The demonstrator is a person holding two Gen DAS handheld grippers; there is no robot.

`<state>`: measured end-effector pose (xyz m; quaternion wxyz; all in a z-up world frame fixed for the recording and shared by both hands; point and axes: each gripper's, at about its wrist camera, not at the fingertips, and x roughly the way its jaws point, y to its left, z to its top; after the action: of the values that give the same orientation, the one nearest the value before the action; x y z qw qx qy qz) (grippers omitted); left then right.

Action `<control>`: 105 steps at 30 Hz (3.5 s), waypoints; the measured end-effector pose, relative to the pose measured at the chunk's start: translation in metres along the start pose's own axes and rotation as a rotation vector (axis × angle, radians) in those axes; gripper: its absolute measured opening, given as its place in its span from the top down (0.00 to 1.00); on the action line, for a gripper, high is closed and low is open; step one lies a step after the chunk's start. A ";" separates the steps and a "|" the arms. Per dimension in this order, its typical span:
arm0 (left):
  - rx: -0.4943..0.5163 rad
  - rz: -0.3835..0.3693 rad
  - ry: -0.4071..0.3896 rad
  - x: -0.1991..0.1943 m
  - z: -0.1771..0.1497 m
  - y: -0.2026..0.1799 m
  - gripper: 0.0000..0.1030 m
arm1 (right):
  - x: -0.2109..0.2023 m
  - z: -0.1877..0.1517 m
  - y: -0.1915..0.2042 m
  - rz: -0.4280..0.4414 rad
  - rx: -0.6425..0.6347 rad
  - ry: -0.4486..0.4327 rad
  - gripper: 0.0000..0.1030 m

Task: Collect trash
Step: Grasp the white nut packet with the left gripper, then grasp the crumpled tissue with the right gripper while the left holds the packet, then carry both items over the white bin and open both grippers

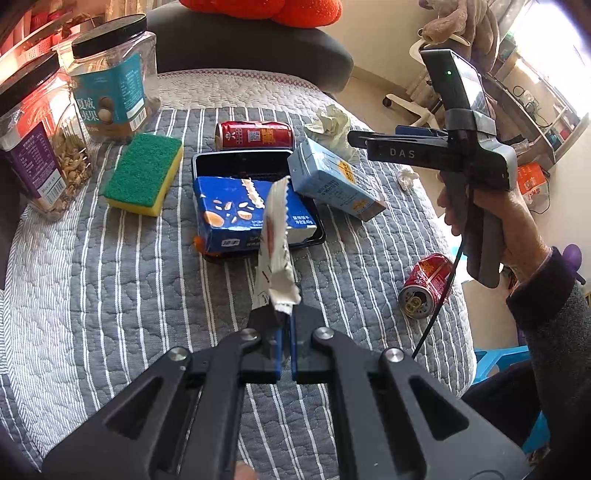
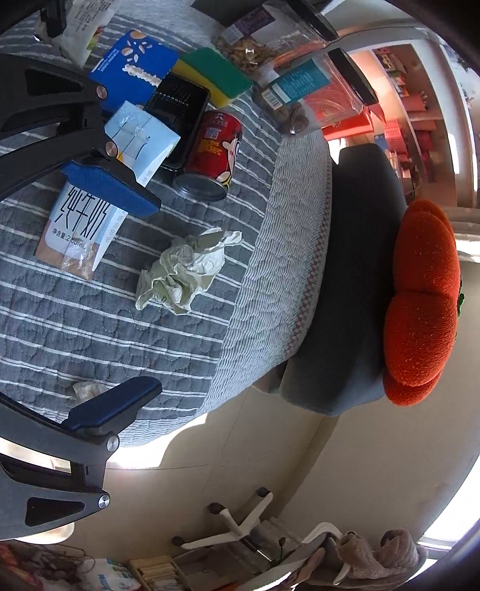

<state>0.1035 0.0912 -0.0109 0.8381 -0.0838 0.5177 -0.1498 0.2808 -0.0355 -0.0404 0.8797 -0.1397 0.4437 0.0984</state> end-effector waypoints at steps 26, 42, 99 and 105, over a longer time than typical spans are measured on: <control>-0.123 0.007 -0.048 -0.010 -0.001 0.027 0.97 | 0.005 0.006 -0.005 0.055 0.173 0.020 0.91; -0.130 0.018 -0.115 -0.026 -0.003 0.021 0.97 | -0.089 -0.011 0.001 0.015 0.192 -0.140 0.91; 0.297 -0.234 -0.047 0.073 0.071 -0.322 0.97 | -0.228 -0.229 -0.320 -0.438 0.985 -0.160 0.16; 0.317 -0.228 -0.016 0.091 0.075 -0.354 0.97 | -0.236 -0.248 -0.337 -0.472 1.032 -0.146 0.16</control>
<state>0.1502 -0.2734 0.0505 0.8224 -0.0103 0.4684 -0.3228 0.0558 -0.4473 0.0637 0.8605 0.2199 0.3290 -0.3208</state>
